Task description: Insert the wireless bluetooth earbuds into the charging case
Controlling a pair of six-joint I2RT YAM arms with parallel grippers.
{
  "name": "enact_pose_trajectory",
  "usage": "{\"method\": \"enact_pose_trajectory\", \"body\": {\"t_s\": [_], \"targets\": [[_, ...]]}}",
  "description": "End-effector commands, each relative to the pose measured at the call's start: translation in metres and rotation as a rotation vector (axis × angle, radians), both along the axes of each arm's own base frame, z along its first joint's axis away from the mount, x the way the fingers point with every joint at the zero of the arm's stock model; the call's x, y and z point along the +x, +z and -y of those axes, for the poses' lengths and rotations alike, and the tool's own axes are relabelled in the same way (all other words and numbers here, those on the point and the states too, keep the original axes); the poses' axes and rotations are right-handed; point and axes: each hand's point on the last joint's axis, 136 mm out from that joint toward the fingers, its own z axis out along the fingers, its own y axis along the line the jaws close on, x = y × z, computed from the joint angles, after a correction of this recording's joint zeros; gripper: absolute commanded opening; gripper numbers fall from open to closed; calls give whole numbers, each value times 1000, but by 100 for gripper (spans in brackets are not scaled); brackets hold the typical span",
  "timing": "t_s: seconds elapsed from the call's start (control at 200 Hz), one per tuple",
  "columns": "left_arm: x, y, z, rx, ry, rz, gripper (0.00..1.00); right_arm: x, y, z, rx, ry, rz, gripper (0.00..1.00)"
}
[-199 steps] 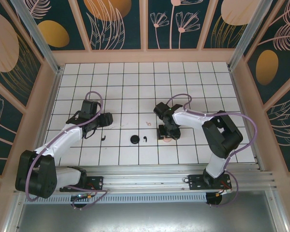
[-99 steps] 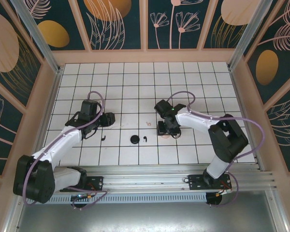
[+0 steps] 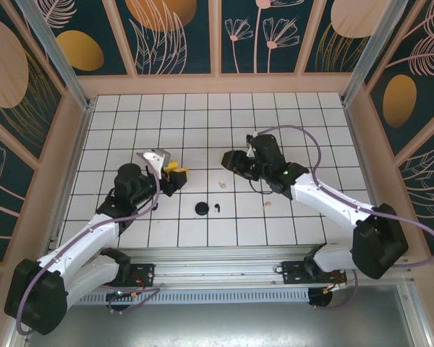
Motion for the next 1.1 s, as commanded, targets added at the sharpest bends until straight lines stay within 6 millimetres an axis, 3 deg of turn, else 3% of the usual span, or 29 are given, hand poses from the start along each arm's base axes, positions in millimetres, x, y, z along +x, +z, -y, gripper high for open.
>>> {"method": "enact_pose_trajectory", "body": {"t_s": [0.0, 0.145, 0.365, 0.731, 1.096], "targets": [[-14, 35, 18, -23, -107, 230, 51, 3, 54, -12, 224, 15, 111, 43], [-20, 40, 31, -10, -145, 297, 53, -4, 71, -15, 303, 39, 146, 43], [-21, 45, 43, -5, -166, 339, 54, -18, 79, -25, 339, 85, 177, 43], [-17, 63, 47, -57, -126, 358, 49, -30, 77, -46, 353, 123, 184, 43], [-16, 66, 52, -89, -133, 340, 48, -36, 77, -62, 360, 142, 185, 43]]}}
